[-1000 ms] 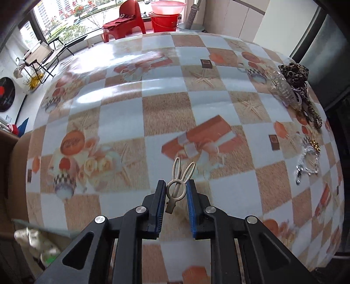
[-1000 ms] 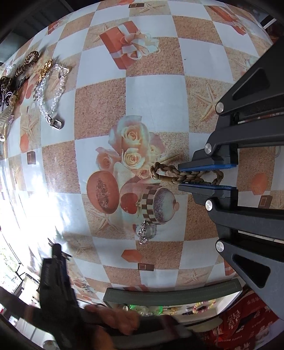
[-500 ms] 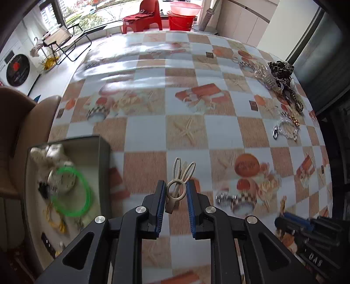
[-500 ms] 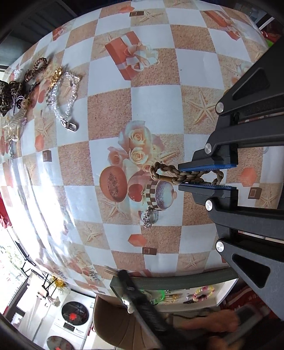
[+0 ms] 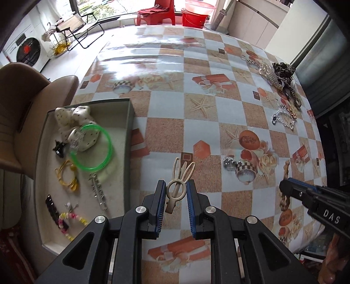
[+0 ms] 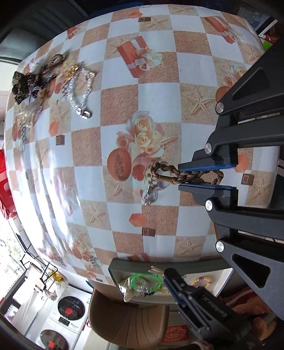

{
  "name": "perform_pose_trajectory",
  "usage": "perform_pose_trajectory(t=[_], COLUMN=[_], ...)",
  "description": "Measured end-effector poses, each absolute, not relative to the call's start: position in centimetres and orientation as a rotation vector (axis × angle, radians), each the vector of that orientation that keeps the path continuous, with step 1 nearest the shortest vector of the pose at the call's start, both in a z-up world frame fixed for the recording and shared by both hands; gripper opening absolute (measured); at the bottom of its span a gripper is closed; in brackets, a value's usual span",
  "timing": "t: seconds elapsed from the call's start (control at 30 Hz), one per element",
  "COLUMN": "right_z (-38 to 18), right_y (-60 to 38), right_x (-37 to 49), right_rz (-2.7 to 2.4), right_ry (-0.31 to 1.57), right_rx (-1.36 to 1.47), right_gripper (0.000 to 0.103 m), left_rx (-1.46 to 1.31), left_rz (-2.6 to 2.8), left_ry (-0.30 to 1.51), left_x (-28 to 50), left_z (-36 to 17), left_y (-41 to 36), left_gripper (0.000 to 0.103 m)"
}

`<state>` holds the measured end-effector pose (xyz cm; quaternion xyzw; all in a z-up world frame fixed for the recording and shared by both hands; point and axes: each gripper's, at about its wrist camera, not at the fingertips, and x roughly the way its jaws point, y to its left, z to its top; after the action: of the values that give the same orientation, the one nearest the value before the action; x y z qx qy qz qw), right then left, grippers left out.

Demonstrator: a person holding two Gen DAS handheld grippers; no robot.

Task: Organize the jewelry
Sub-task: 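Carry the bunny clip with the left tool while the right tool carries the braided bracelet to the tray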

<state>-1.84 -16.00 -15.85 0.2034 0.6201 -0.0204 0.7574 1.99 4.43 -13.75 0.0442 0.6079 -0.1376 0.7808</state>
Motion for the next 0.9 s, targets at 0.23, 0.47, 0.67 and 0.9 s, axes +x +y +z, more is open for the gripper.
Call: perform_pose_trajectory(t=[0.23, 0.47, 0.67, 0.9], right_z=[-14.3, -13.6, -13.3, -13.0], right_y=[-14.0, -11.1, -7.8, -3.2], right_x=[-1.1, -0.2, 0.9, 2.2], right_rz=[0.002, 0.068, 0.146, 0.249], right_ry=[1.340, 1.347, 1.354, 1.374], right_rx=[0.416, 0.364, 0.305, 0.219], right_gripper=[0.011, 0.011, 0.011, 0.011], left_rx=[0.061, 0.022, -0.029, -0.109], left_rz=[-0.273, -0.217, -0.141, -0.026], left_ry=[1.301, 1.299, 1.304, 1.310], left_x=[0.9, -0.3, -1.3, -1.9], left_z=[-12.9, -12.8, -13.0, -13.6], left_y=[6.7, 9.9, 13.5, 18.2], left_gripper=[0.022, 0.022, 0.022, 0.022])
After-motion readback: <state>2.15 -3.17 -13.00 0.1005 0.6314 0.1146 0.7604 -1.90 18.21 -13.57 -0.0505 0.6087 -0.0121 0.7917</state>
